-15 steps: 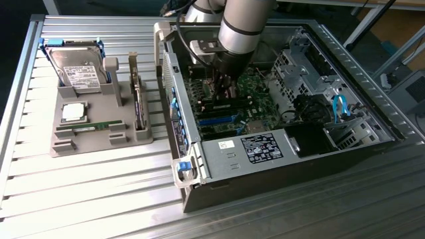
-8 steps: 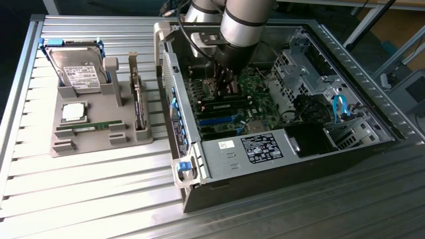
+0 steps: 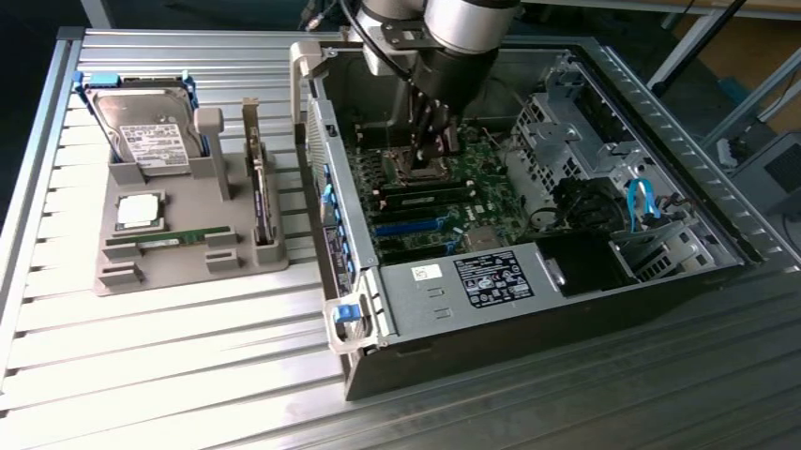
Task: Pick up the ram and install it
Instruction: 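Press down the ram until it locks into place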
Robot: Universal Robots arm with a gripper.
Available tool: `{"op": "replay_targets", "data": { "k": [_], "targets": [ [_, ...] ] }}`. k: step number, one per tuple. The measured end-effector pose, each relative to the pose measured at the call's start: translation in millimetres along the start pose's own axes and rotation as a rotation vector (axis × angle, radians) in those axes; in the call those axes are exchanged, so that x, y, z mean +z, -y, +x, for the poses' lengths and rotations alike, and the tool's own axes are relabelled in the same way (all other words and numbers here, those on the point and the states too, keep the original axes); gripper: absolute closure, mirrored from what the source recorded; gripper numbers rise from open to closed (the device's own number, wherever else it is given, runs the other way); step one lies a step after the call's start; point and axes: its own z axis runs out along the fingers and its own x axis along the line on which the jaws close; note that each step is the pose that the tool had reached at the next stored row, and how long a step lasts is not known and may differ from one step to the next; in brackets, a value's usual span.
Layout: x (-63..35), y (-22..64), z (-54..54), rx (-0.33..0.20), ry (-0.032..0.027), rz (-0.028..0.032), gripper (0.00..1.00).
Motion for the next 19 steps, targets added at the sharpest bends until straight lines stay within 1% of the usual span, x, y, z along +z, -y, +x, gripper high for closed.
{"op": "replay_targets", "data": {
  "k": [10,19],
  "targets": [
    [-23.1,-0.1,-0.2,0.000,-0.0001,0.0000,0.90],
    [-36.3,-0.2,-0.3,0.000,0.0001,0.0000,0.90]
  ]
}}
